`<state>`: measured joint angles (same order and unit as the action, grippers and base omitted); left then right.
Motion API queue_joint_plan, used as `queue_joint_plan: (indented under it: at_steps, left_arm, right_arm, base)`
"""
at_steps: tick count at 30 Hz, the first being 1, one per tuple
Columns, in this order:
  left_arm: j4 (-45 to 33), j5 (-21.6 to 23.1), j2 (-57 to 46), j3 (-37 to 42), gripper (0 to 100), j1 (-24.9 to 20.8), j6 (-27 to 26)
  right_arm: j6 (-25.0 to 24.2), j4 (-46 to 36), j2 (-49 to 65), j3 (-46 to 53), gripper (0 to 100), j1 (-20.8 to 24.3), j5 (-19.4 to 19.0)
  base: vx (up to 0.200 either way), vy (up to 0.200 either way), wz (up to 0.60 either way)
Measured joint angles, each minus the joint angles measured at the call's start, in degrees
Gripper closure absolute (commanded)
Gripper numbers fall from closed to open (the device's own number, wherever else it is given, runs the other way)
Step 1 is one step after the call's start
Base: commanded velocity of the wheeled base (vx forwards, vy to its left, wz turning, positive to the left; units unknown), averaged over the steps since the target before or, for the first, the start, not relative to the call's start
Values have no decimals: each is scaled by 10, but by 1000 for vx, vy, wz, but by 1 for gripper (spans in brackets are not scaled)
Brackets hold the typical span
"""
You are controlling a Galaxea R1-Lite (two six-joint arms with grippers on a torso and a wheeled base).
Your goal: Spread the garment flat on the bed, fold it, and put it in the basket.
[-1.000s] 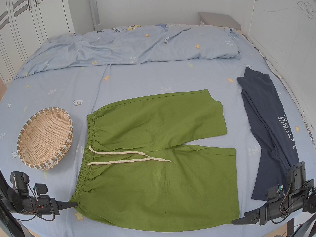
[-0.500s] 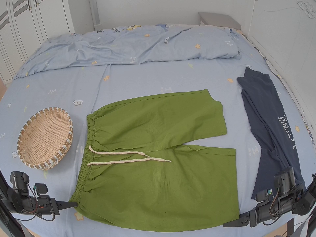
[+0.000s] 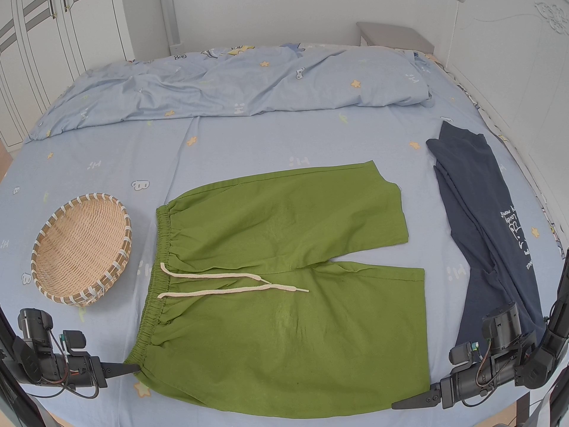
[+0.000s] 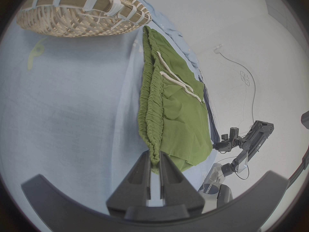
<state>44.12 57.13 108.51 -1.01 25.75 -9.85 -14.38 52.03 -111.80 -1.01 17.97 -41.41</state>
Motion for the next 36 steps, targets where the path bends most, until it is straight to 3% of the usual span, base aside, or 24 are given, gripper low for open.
queue_joint_plan:
  at_steps: [7, 8, 23, 36]
  left_arm:
    - [6, 0, 3, 0, 100, 2, 0]
    - [7, 0, 3, 0, 100, 2, 0]
    - [7, 0, 6, 0, 100, 6, 2]
    - [-82, -11, -23, 0, 100, 18, 10]
  right_arm:
    - [-16, -1, -6, 0, 0, -12, -23]
    - [-16, -3, -6, 0, 100, -15, -24]
    - [1, -73, 8, 0, 100, -83, -20]
    - [54, -281, 123, 0, 100, -117, -20]
  base:
    - [0, 0, 0]
    - [0, 0, 0]
    - [0, 0, 0]
    - [0, 0, 0]
